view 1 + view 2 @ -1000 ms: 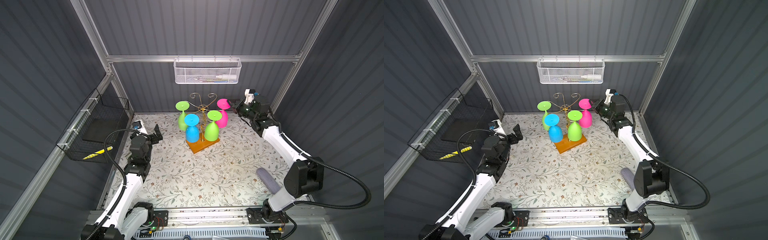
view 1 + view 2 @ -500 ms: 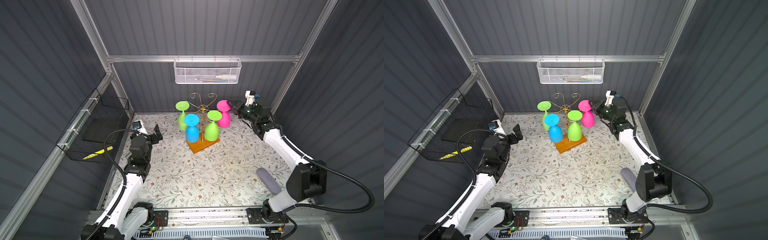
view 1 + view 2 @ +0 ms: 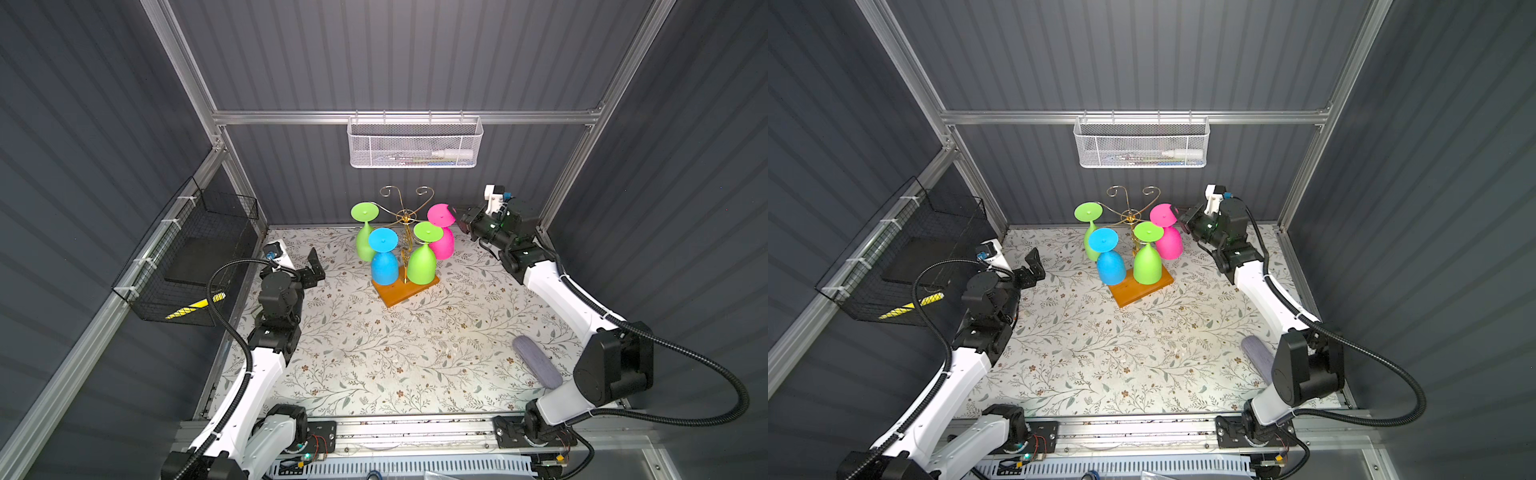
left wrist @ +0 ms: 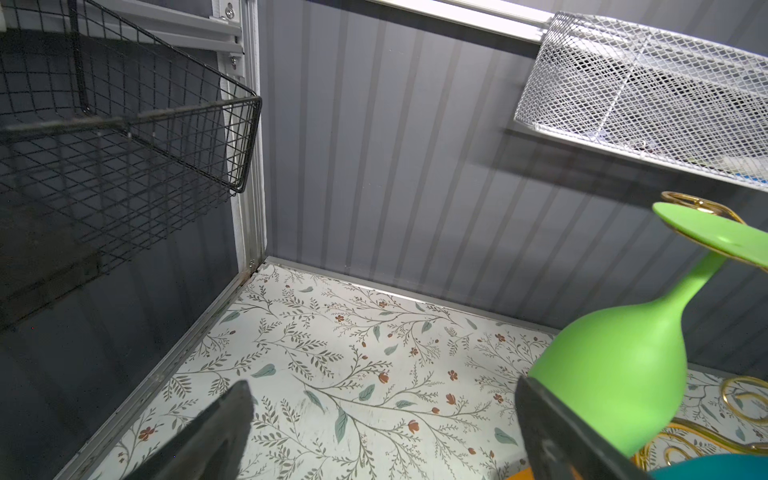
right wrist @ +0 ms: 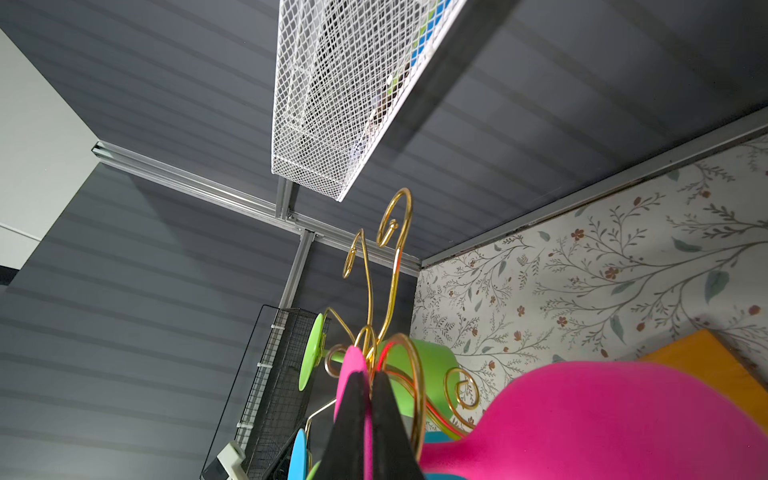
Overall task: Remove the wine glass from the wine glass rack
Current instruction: 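Lift the magenta glass off its rack hook with the right gripper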
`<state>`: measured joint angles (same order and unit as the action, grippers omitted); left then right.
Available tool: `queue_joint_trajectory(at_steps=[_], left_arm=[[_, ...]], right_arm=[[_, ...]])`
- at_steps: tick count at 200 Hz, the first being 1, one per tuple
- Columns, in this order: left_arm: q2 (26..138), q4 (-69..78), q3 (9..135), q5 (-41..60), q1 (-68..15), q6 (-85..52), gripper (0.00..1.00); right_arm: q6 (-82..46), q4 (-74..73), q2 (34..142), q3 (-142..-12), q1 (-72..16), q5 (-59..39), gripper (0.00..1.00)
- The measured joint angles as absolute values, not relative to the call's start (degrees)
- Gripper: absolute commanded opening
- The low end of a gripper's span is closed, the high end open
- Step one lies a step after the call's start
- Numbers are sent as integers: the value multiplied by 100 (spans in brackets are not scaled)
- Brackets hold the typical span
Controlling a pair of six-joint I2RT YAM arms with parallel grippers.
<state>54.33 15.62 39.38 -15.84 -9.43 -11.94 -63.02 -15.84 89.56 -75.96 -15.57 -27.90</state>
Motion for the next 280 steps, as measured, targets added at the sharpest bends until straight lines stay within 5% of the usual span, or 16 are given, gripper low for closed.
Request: queue_joint_trajectory(at_steps=[280], left_arm=[[5371, 1557, 3938, -1588, -943, -1232, 100]], right_arm=[[-6473, -1973, 9585, -8340, -1457, -2071, 0]])
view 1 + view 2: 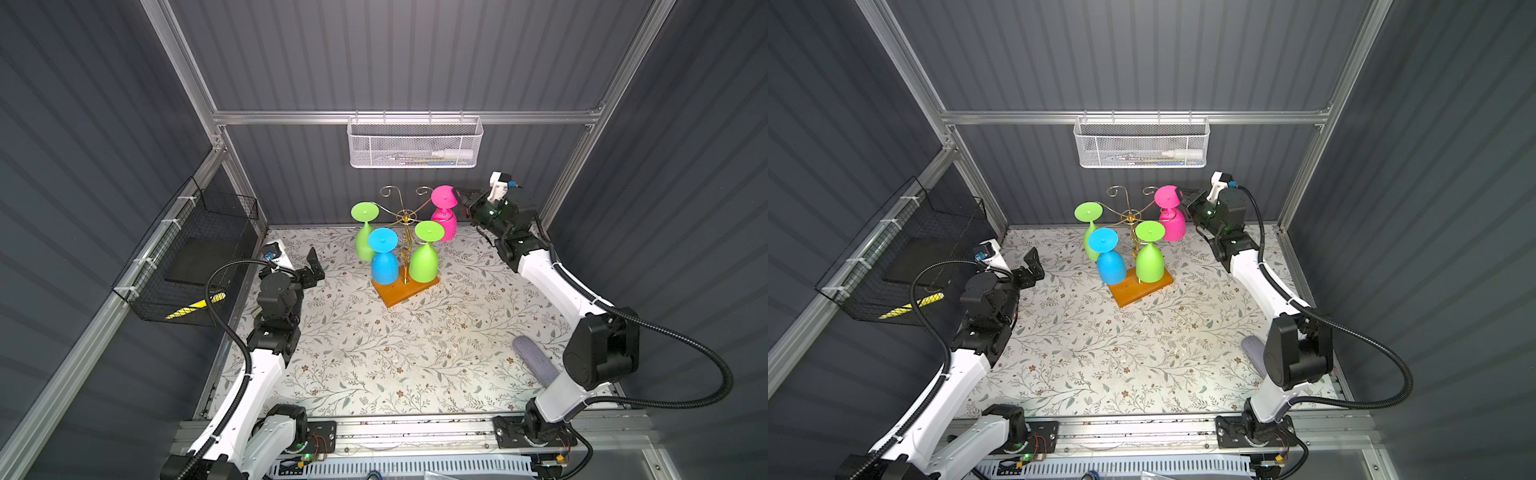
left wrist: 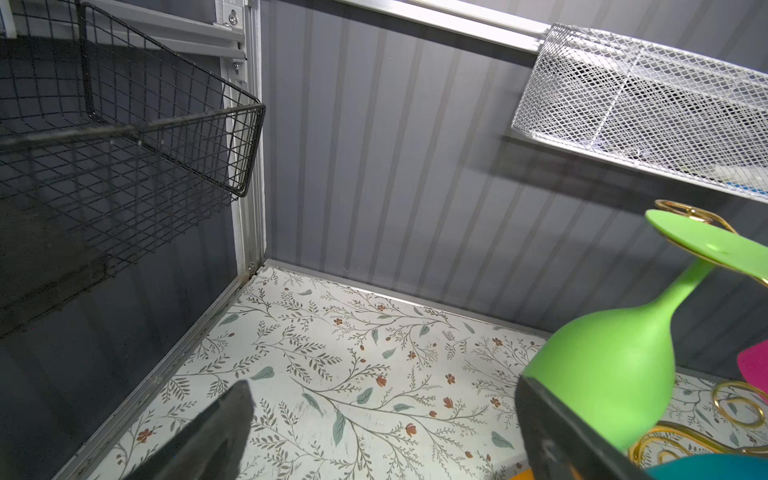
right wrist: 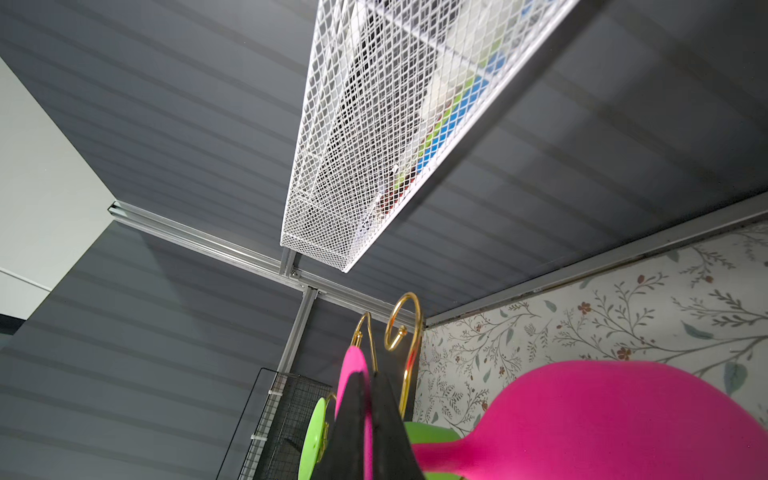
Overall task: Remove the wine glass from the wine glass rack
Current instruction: 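Lift the magenta glass off its rack hook with the right gripper, then carry the magenta glass toward the left gripper while left gripper grasps its foot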
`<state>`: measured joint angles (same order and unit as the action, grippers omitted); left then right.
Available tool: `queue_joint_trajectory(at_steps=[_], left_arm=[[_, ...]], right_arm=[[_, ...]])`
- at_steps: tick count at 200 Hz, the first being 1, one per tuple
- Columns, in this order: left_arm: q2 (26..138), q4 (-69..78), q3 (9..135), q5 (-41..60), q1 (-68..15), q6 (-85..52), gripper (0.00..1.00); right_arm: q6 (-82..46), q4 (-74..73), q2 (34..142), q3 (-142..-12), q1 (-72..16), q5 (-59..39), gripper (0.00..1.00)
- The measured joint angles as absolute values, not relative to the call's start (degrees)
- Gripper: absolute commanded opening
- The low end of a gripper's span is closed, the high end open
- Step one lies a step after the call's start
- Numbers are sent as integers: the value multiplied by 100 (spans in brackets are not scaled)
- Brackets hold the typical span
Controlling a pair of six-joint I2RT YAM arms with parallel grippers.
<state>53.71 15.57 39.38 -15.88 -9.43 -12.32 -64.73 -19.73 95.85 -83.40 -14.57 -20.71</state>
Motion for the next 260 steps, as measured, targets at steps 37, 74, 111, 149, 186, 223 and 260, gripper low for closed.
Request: queue_joint_trajectory(at_steps=[37, 74, 111, 149, 186, 223, 260], left_arm=[[5325, 1540, 3938, -1627, -943, -1234, 100], [5295, 1441, 3951, -1802, -943, -1315, 100], [5297, 947, 4357, -1820, -943, -1533, 95], [5356, 469, 5111, -1044, -939, -1776, 85], [5911, 322, 6228, 707, -937, -1992, 85], [6720, 1212, 6665, 2969, -972, -2882, 81], [7441, 1850, 6801, 4049, -1697, -3483, 80]], right_arm=[[-6517, -2029, 9581, -8296, -1424, -1929, 0], [-6512, -2049, 9299, -7773, -1100, -1752, 0], [-6353, -1944, 8648, -7218, -733, -1688, 0], [-5621, -1778, 7815, -6932, -663, -1824, 0], [-4672, -1374, 7116, -6952, -698, -2215, 0], [-3319, -414, 6849, -7452, -1227, -2436, 0], [-2362, 301, 6672, -7771, -1796, -2534, 0]])
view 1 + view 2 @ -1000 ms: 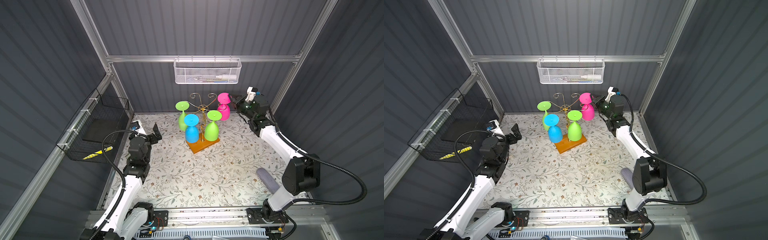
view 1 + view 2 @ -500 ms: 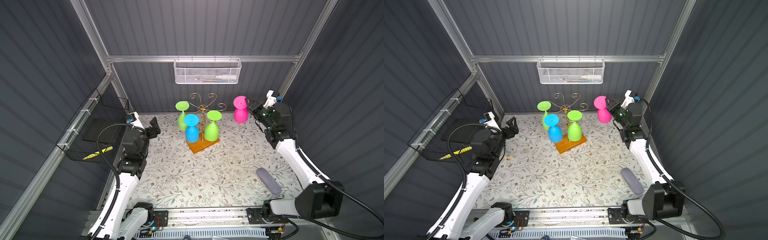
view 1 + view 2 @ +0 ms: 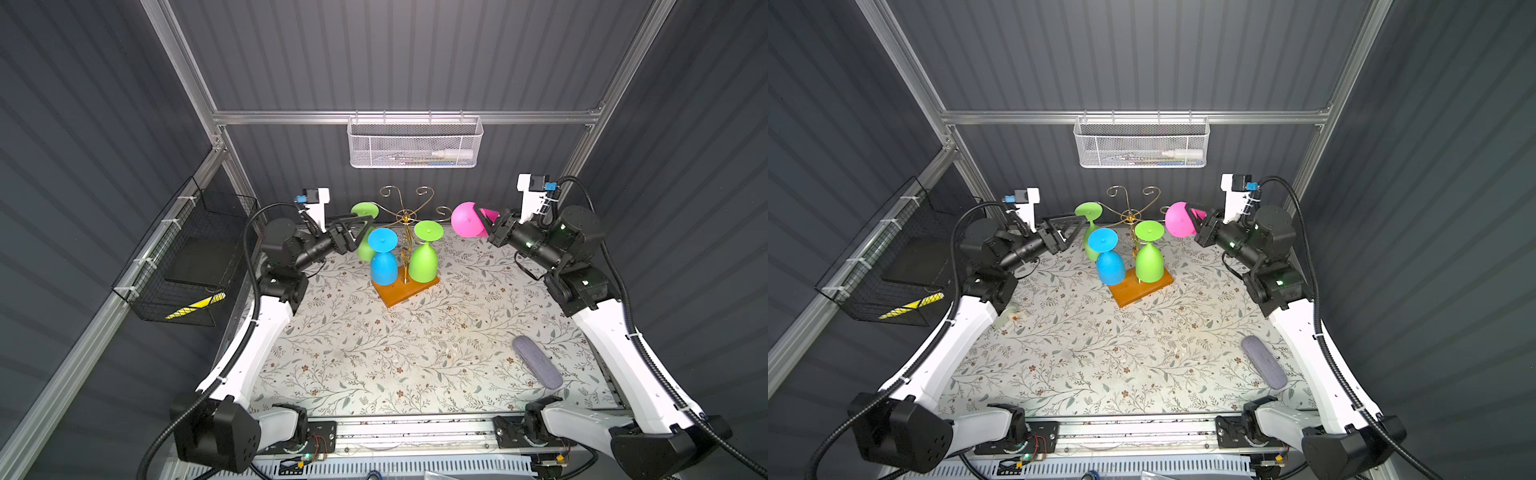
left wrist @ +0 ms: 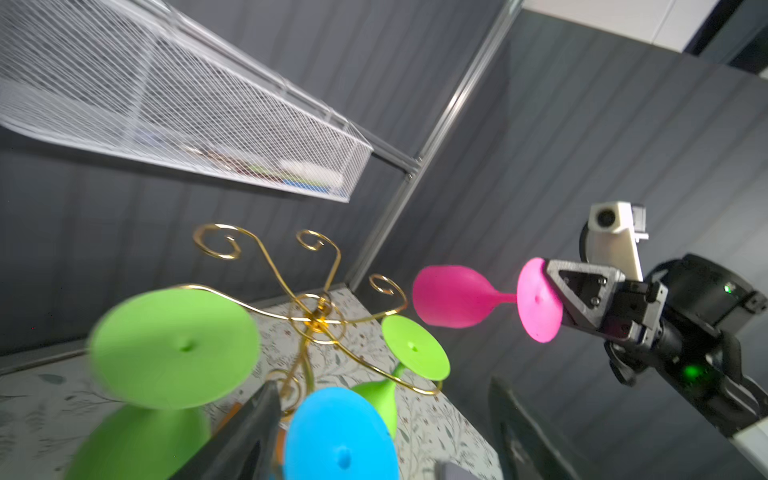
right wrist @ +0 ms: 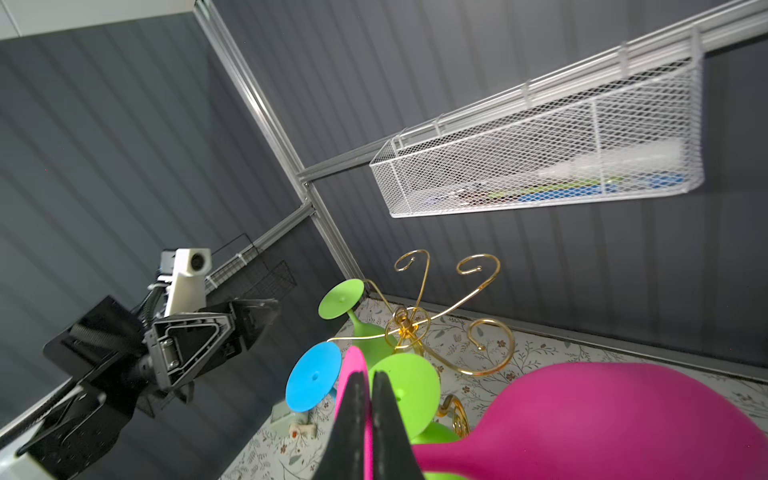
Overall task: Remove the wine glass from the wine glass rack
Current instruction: 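Carry the magenta glass toward the left gripper while left gripper grasps its foot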
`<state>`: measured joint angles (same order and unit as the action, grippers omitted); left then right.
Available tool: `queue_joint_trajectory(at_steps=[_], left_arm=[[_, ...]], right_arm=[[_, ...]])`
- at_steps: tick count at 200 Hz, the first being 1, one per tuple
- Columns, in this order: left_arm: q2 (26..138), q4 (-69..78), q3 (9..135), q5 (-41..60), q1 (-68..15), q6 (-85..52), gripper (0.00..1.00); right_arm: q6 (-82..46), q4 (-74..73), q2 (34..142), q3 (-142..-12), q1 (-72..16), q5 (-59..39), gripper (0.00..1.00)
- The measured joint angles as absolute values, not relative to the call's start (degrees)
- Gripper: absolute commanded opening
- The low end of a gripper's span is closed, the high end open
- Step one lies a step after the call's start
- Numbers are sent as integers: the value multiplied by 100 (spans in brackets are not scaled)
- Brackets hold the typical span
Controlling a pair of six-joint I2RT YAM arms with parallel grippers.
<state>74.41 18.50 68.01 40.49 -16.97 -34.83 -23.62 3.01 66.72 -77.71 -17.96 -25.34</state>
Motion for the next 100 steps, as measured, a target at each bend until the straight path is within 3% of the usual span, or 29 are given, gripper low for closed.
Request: queue_joint_trajectory(at_steps=[35, 100], left_arm=[[7981, 2241, 7170, 4633, -2659, -3664, 80], [8493, 3391, 7430, 4941, -3022, -4313, 79]], right_arm=[[-1876, 703, 6687, -7999, -2147, -2556, 0], [-1699, 882, 6685, -8042, -2392, -2685, 0]])
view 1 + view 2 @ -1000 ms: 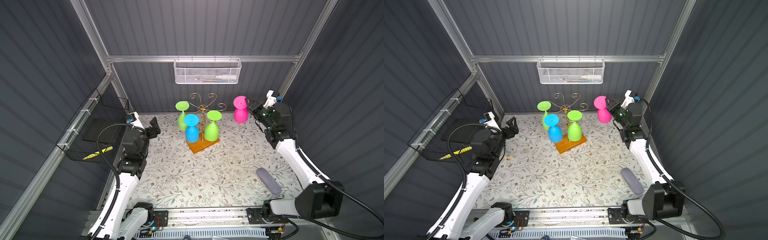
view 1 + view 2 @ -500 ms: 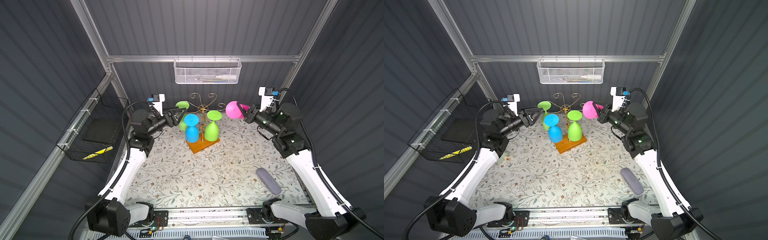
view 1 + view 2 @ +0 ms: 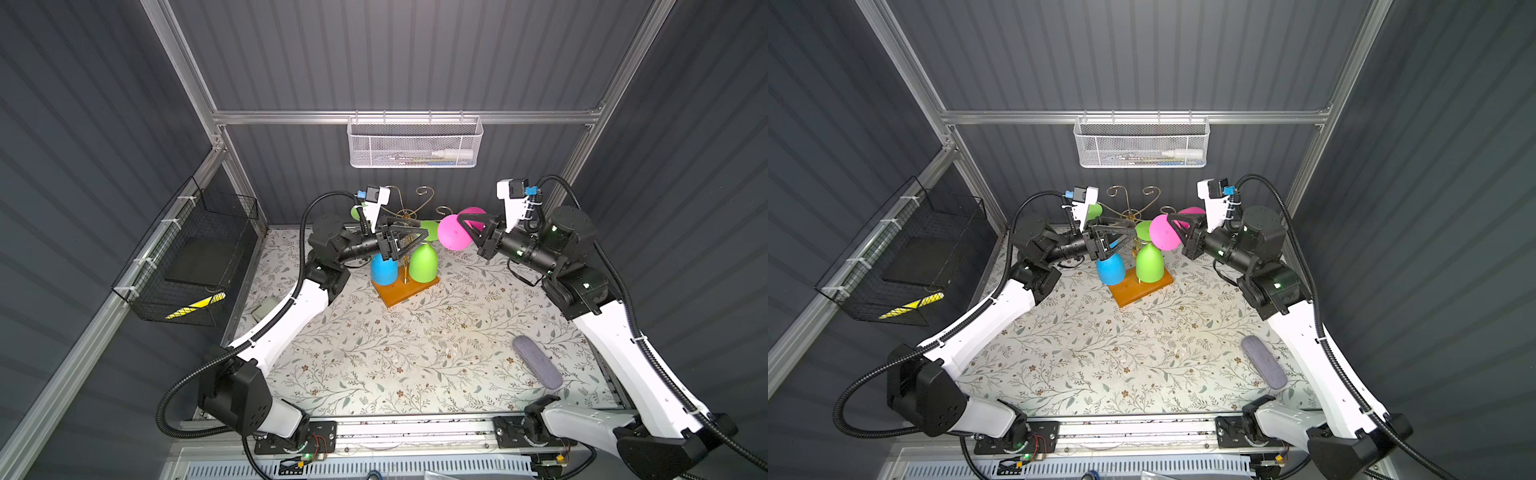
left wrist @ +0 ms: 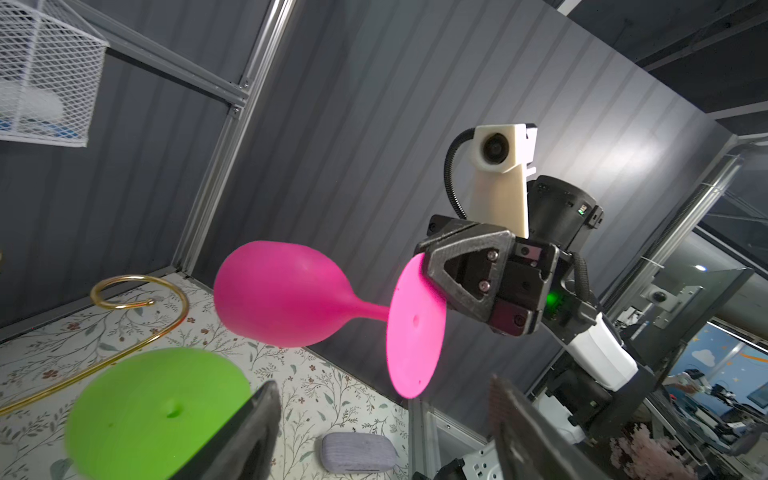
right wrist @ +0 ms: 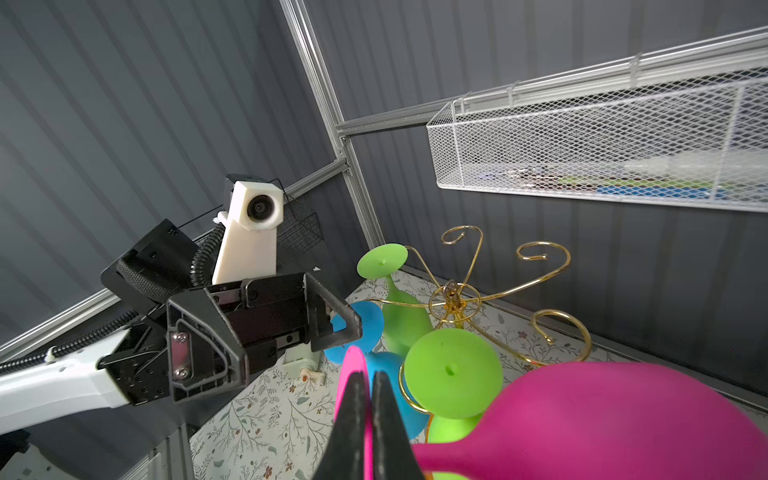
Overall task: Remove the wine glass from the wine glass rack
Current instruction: 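Carry the magenta glass toward the left gripper while left gripper grasps its foot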
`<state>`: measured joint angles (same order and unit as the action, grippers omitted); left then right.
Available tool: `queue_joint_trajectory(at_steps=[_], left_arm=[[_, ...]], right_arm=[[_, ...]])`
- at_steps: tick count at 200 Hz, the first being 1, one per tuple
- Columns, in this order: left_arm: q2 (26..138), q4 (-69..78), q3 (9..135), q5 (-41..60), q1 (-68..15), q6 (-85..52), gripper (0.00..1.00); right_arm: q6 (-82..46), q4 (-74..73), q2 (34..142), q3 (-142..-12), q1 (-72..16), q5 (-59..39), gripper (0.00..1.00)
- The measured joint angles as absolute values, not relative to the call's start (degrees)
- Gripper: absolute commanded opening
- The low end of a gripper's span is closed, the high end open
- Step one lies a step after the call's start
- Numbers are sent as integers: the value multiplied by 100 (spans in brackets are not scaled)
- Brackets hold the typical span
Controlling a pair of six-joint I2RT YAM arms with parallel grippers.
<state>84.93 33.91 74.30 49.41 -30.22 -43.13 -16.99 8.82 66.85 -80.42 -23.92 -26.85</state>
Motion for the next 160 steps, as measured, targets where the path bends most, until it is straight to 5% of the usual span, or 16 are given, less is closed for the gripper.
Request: queue_joint_trajectory(at_steps=[95, 130, 160], left_arm=[[9308, 4842, 7531, 5262, -3454, -5537, 54], [9356, 5247, 7644, 5380, -3457, -5922, 23], [9356, 5332, 7655, 5408, -3452, -6045, 7]], right_arm=[[-1739, 897, 6685, -8042, -2528, -2731, 0], [-1756, 913, 6685, -8042, -2528, -2735, 0], [-1780, 910, 6670, -8042, -2554, -2814, 0]])
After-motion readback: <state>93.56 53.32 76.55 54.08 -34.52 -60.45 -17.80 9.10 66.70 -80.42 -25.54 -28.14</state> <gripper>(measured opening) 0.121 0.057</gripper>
